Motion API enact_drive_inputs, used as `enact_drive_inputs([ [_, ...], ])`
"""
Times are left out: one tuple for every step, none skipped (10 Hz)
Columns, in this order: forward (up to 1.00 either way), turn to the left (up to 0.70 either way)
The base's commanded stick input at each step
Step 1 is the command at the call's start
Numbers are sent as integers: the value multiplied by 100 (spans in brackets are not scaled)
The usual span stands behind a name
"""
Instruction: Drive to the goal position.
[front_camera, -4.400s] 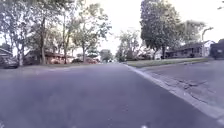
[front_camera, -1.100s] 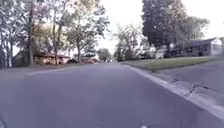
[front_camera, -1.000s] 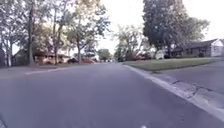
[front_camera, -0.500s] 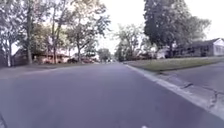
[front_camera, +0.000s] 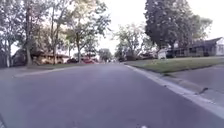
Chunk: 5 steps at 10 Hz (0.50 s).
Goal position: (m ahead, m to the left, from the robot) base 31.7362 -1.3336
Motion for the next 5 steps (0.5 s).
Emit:
enact_drive_inputs([
  [100,0],
  [100,0],
  [100,0],
  [100,-1],
  [100,-11],
])
